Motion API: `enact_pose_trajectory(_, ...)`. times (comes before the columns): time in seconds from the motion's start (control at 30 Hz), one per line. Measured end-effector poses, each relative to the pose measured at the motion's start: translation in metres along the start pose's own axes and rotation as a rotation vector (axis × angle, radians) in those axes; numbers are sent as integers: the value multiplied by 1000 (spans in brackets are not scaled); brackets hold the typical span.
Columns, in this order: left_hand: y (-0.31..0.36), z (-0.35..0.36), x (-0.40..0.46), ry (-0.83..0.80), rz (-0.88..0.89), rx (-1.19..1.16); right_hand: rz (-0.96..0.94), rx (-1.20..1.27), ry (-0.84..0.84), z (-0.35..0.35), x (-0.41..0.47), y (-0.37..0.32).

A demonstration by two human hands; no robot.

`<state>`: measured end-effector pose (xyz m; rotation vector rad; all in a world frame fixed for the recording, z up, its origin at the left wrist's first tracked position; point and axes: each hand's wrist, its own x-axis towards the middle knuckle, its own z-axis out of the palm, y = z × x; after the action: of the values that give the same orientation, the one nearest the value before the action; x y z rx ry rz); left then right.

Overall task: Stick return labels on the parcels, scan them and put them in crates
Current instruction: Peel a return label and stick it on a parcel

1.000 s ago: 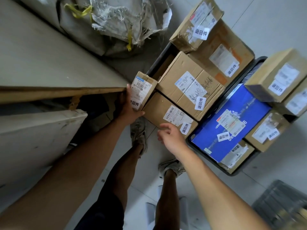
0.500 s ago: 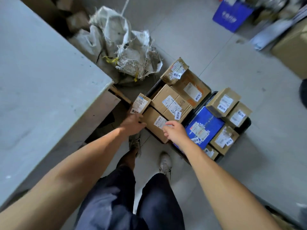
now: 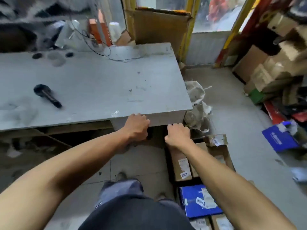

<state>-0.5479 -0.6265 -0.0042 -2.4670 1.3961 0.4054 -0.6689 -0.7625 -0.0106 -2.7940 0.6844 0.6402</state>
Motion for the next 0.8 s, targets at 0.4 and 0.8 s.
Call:
enact_pose_trajectory(0.4,-242,49,-204,49,-647,-373,-496,-221,66,-50,36,-301)
enact_pose_trajectory(0.8,-418,102,-369,185,-1005,-504,-808,-223,154,-73,38,-571)
